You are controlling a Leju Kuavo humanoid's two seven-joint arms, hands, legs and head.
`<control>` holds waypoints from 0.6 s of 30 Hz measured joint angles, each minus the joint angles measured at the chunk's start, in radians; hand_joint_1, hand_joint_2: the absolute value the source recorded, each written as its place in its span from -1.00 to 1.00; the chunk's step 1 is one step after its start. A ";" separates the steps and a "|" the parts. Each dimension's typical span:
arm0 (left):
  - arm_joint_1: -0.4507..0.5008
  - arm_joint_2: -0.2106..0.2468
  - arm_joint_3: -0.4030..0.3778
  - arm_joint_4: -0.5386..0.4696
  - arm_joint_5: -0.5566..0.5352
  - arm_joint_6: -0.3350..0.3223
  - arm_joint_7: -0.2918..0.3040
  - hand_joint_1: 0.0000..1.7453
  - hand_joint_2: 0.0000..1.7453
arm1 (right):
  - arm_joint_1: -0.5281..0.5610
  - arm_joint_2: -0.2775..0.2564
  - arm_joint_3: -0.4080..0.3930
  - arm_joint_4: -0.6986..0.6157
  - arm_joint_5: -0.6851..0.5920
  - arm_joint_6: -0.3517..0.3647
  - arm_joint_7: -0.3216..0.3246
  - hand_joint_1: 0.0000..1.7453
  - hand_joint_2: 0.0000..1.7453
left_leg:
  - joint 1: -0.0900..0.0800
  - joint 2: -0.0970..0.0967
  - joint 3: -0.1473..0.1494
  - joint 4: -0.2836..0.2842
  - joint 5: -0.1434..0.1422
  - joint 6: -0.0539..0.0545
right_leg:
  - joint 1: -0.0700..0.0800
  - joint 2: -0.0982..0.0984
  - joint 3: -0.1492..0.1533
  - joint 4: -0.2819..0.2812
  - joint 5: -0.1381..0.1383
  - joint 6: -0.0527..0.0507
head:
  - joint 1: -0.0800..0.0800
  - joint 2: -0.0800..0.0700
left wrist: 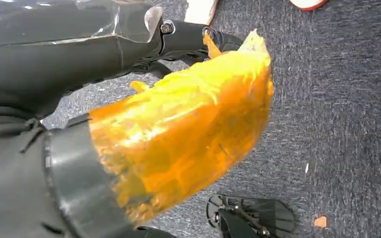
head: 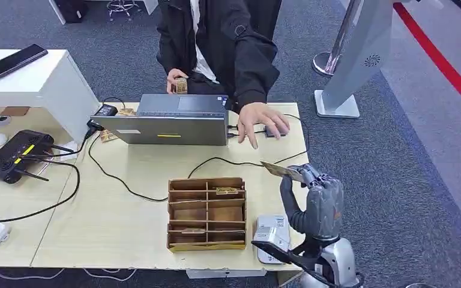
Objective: Pass the card to the sensor for recognition and then transmit it.
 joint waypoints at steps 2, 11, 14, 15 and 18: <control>-0.001 0.000 -0.004 0.000 -0.003 -0.004 0.000 -1.00 -1.00 | -0.012 0.000 0.000 0.003 -0.003 0.004 0.000 1.00 1.00 | 0.000 0.000 0.000 0.000 0.000 0.000 | 0.000 0.000 0.000 0.000 0.000 0.000 | 0.000 0.000; -0.011 0.000 -0.024 0.000 -0.018 -0.016 0.010 -1.00 -1.00 | -0.086 0.016 0.000 0.057 -0.013 0.043 0.019 1.00 1.00 | 0.000 0.000 0.000 0.000 0.000 0.000 | 0.000 0.000 0.000 0.000 0.000 0.000 | 0.000 0.000; -0.013 0.000 -0.032 0.000 -0.021 -0.018 0.017 -1.00 -1.00 | -0.108 0.023 0.001 0.076 -0.009 0.060 0.025 1.00 1.00 | 0.000 0.000 0.000 0.000 0.000 0.000 | 0.000 0.000 0.000 0.000 0.000 0.000 | 0.000 0.000; -0.013 0.000 -0.033 0.000 -0.021 -0.018 0.017 -1.00 -1.00 | -0.114 0.026 0.002 0.084 -0.007 0.064 0.028 1.00 1.00 | 0.000 0.000 0.000 0.000 0.000 0.000 | 0.000 0.000 0.000 0.000 0.000 0.000 | 0.000 0.000; -0.014 0.000 -0.040 0.000 -0.023 -0.020 0.019 -1.00 -1.00 | -0.129 0.033 0.008 0.101 0.001 0.076 0.032 1.00 1.00 | 0.000 0.000 0.000 0.000 0.000 0.000 | 0.000 0.000 0.000 0.000 0.000 0.000 | 0.000 0.000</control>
